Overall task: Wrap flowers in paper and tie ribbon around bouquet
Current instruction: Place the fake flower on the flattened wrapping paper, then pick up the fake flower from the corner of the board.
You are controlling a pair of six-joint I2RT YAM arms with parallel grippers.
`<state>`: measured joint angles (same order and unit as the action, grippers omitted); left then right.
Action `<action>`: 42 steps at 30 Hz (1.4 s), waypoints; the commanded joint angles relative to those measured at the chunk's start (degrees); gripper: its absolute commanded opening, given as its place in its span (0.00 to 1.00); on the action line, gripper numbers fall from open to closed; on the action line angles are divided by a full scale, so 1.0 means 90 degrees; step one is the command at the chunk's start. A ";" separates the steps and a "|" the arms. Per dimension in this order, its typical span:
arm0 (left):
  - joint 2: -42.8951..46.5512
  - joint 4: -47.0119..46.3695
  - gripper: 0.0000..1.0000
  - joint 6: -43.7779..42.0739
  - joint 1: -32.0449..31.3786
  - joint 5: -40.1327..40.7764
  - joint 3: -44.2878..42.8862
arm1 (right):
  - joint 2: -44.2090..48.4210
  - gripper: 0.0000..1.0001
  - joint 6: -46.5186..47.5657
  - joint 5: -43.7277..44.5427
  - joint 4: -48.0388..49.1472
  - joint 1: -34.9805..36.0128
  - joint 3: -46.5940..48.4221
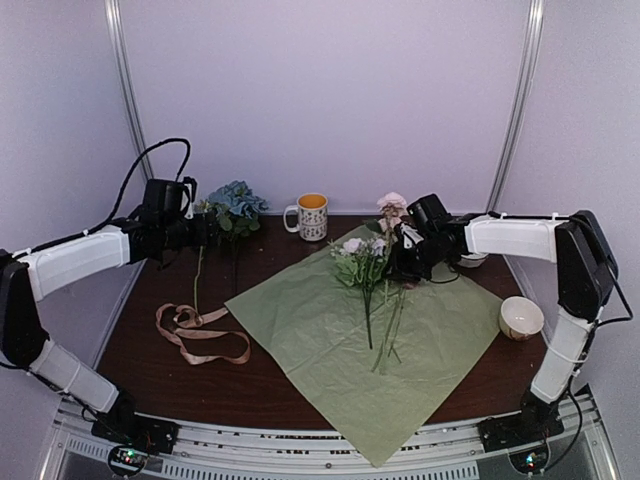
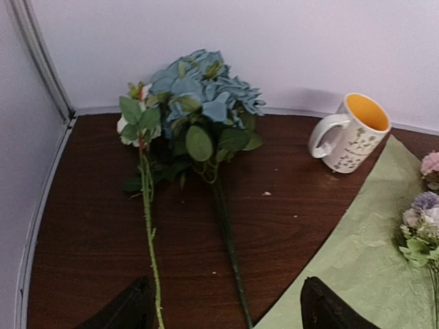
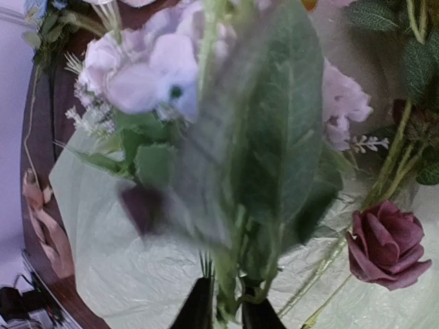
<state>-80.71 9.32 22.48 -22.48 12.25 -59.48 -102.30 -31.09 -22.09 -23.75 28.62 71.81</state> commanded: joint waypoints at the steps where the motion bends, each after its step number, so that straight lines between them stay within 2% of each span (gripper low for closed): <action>1: -0.0472 0.0088 0.76 0.0402 0.0735 -0.0387 0.0047 | -0.0103 0.33 0.0117 0.0822 -0.0131 -0.0015 0.0456; 4: -0.1031 0.0095 0.74 0.0452 0.1204 -0.0816 -0.0206 | 0.0099 0.41 0.0146 0.1224 -0.0206 0.0033 0.0461; 8: -0.1943 0.0149 0.71 0.0535 0.1611 -0.1296 -0.0669 | 0.0515 0.42 0.0312 0.1731 -0.0457 0.0182 0.0513; 13: -0.2945 0.0366 0.70 0.0413 0.1669 -0.1778 -0.1324 | 0.0884 0.43 0.0484 0.1856 -0.0609 0.0389 0.0466; 18: -0.3577 0.0535 0.66 0.0393 0.1674 -0.1507 -0.1625 | 0.1106 0.43 0.0522 0.1755 -0.0576 0.0493 0.0287; 24: -0.3809 0.0527 0.63 0.0412 0.1678 -0.1235 -0.1556 | 0.1268 0.43 0.0558 0.1751 -0.0617 0.0615 0.0232; 25: -0.3847 0.0527 0.61 0.0412 0.1678 -0.1228 -0.1546 | 0.1297 0.43 0.0563 0.1746 -0.0623 0.0632 0.0225; 27: -0.3918 0.0511 0.48 0.0422 0.1685 -0.1255 -0.1532 | 0.1334 0.43 0.0578 0.1736 -0.0623 0.0664 0.0224; 29: -0.3919 0.0442 0.23 0.0463 0.1678 -0.1319 -0.1464 | 0.1378 0.43 0.0600 0.1741 -0.0641 0.0681 0.0224; 30: -0.3869 0.0392 0.06 0.0503 0.1680 -0.1323 -0.1408 | 0.1402 0.43 0.0606 0.1748 -0.0656 0.0686 0.0224; 31: -0.3791 0.0345 0.00 0.0553 0.1678 -0.1269 -0.1341 | 0.1450 0.43 0.0619 0.1753 -0.0674 0.0694 0.0216; 37: -0.3041 -0.0068 0.00 0.1026 0.1692 -0.0576 -0.0732 | 0.1699 0.43 0.0614 0.1826 -0.0692 0.0714 0.0133; 42: -0.1884 -0.0481 0.00 0.1333 0.1689 0.0224 -0.0113 | 0.1890 0.44 0.0595 0.1859 -0.0662 0.0755 0.0079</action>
<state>-106.69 11.38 31.16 -7.44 6.72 -63.42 -87.53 -25.87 -7.14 -29.52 34.79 73.49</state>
